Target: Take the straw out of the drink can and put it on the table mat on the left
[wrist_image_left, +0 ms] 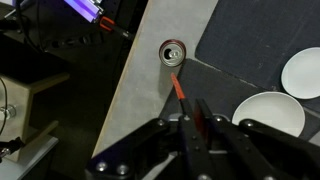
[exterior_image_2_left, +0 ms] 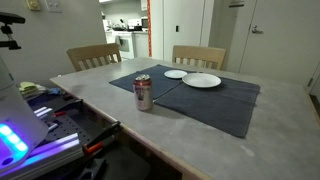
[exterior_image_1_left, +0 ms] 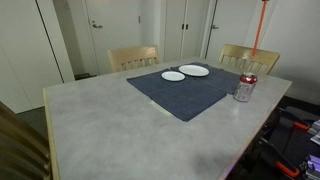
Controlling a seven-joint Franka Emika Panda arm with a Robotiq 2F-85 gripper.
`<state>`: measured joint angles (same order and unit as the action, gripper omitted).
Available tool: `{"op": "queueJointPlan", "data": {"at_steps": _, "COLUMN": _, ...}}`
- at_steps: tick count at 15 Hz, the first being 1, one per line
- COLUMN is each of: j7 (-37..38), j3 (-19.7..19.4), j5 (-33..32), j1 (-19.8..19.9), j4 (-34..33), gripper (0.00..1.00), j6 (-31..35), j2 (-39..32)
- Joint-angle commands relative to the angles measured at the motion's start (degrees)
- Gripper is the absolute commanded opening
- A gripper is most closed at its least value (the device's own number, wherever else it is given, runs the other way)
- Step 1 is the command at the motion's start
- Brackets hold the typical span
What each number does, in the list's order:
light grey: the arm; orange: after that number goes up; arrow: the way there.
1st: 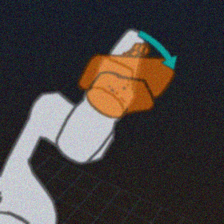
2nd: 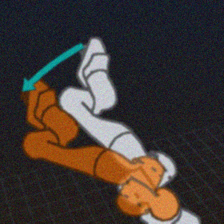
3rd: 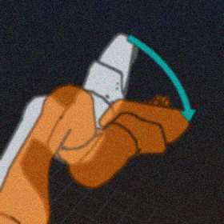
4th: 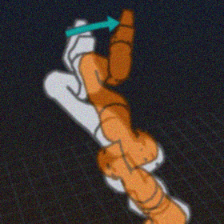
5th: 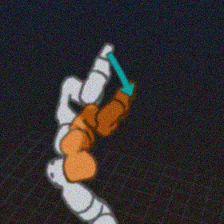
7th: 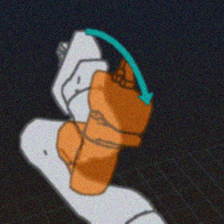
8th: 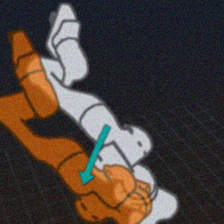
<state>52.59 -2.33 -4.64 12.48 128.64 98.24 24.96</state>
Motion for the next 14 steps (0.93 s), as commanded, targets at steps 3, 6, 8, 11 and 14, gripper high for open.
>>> {"op": "queueJointPlan", "data": {"at_steps": 3, "j7": -0.9, "j3": 2.3, "j5": 0.1, "j1": -2.1, "j4": -2.7, "gripper": 0.02, "j6": -2.8, "j2": 1.2}}
{"op": "queueJointPlan", "data": {"at_steps": 6, "j7": -2.1, "j3": 2.7, "j5": 2.6, "j1": -4.0, "j4": -2.5, "gripper": 0.02, "j6": -2.4, "j2": 1.2}}
{"op": "queueJointPlan", "data": {"at_steps": 8, "j7": -3.1, "j3": 2.4, "j5": 6.2, "j1": -5.6, "j4": -1.2, "gripper": 0.02, "j6": -0.7, "j2": 0.9}}
{"op": "queueJointPlan", "data": {"at_steps": 11, "j7": -4.6, "j3": 2.1, "j5": 14.6, "j1": -7.5, "j4": 0.6, "gripper": 0.02, "j6": 0.8, "j2": -0.3}}
{"op": "queueJointPlan", "data": {"at_steps": 14, "j7": -7.9, "j3": 2.3, "j5": 21.6, "j1": -8.6, "j4": 3.8, "gripper": 0.02, "j6": 7.7, "j2": -2.3}}
